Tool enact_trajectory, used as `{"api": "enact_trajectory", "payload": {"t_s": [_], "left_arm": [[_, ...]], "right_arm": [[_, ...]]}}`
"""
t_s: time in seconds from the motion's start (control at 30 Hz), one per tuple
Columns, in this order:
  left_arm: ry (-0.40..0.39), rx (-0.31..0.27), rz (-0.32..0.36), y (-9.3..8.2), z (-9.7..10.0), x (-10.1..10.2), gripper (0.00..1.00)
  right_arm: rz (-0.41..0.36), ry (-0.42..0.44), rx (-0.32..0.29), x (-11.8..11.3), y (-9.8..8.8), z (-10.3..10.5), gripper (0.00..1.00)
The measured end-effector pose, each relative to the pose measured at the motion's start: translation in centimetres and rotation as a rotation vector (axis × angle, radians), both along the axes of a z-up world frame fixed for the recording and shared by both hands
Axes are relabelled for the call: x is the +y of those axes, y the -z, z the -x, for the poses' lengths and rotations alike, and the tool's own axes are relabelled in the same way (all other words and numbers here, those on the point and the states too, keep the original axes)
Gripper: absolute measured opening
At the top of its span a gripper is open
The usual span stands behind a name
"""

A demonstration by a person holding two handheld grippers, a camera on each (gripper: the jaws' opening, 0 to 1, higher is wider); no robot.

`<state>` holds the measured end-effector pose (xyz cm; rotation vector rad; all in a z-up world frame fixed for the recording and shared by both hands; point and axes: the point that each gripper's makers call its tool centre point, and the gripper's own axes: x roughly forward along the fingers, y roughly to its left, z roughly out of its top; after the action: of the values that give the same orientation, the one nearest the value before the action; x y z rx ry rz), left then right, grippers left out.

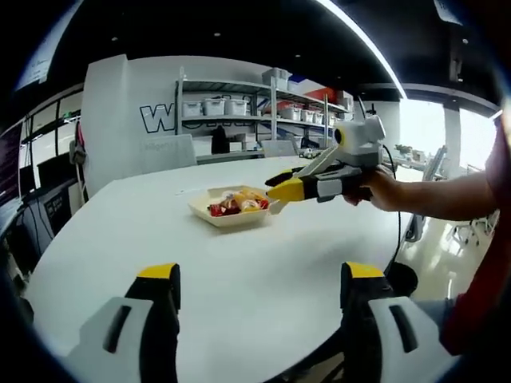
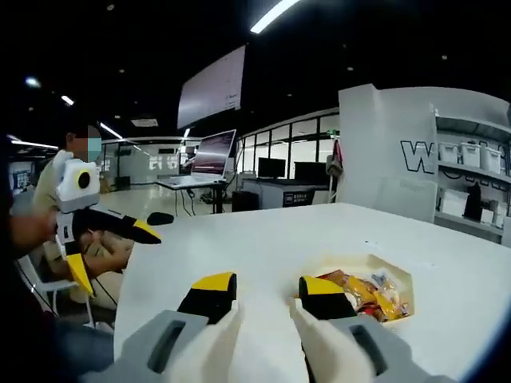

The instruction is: Place the target food into the container with the food tongs after gripping and lifting it, then release it inside without dropping or visibly crushing the food.

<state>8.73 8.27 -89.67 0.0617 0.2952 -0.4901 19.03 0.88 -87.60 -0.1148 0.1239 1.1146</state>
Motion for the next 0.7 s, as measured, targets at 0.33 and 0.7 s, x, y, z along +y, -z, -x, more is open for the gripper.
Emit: {"api": "enact_trajectory", "payload": {"t_s": [0.33, 0.7], "left_arm": [[0.077, 0.019, -0.002, 0.4, -0.5, -2.1, 0.79], [0.151, 0.04, 0.134, -0.1, -1.5, -4.0, 0.63]], "right_arm": [[-0.012, -0.15, 0.07, 0.9, 0.3, 3.9, 0.26], [-0.032, -0.231, 0.134, 1.3, 1.2, 5.8, 0.26]]}}
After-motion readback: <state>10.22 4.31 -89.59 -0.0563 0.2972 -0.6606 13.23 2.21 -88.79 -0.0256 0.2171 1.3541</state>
